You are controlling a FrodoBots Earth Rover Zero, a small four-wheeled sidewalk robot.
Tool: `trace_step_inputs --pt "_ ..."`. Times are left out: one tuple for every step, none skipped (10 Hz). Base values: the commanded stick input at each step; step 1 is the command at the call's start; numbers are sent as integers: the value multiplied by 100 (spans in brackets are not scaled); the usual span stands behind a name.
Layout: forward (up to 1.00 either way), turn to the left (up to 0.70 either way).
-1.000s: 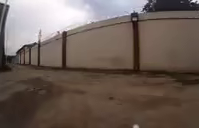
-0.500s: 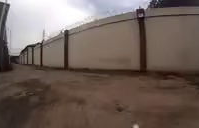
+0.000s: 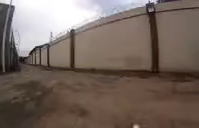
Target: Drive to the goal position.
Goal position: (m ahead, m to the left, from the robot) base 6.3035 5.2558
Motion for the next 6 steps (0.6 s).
trace_step_inputs --pt "70 35" --pt "70 35" --pt "70 35" --pt "70 0" --pt "70 0" --pt "70 0"
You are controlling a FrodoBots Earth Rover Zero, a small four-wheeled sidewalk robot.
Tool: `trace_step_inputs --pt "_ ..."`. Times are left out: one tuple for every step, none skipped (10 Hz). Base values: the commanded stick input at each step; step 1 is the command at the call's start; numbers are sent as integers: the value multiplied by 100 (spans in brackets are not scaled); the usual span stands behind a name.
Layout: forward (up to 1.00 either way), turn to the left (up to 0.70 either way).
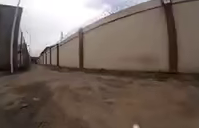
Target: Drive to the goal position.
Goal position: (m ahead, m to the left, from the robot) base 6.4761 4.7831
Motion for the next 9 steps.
trace_step_inputs --pt "70 0" --pt "70 0" --pt "70 35" --pt "70 19" --pt "70 0" --pt "70 0" --pt "70 0" --pt "70 0" --pt "70 0"
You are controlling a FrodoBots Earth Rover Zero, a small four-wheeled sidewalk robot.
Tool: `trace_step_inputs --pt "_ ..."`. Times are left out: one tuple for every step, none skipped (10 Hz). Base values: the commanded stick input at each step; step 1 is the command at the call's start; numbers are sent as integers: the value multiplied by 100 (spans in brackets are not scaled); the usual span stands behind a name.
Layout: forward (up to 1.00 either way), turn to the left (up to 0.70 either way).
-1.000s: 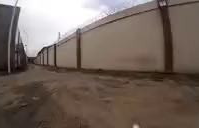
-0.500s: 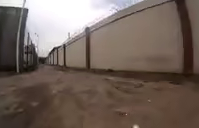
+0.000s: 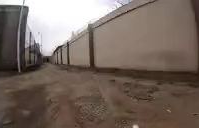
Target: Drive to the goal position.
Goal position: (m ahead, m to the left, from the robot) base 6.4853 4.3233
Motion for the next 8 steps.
trace_step_inputs --pt "70 0" --pt "70 0" --pt "70 0" --pt "70 0" --pt "70 0" --pt "70 0" --pt "70 0" --pt "70 0"
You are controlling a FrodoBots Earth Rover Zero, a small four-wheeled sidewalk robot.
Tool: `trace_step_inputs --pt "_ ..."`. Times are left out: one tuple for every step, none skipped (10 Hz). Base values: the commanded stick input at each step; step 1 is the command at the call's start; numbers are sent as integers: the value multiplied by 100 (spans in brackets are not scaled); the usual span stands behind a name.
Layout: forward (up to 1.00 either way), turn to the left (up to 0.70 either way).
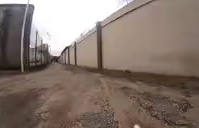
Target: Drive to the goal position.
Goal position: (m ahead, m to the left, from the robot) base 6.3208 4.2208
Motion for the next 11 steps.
trace_step_inputs --pt "70 0" --pt "70 0" --pt "70 0" --pt "70 19" --pt "70 31" --pt "70 18" --pt "70 6" --pt "70 0" --pt "70 0" --pt "70 19" --pt "70 35"
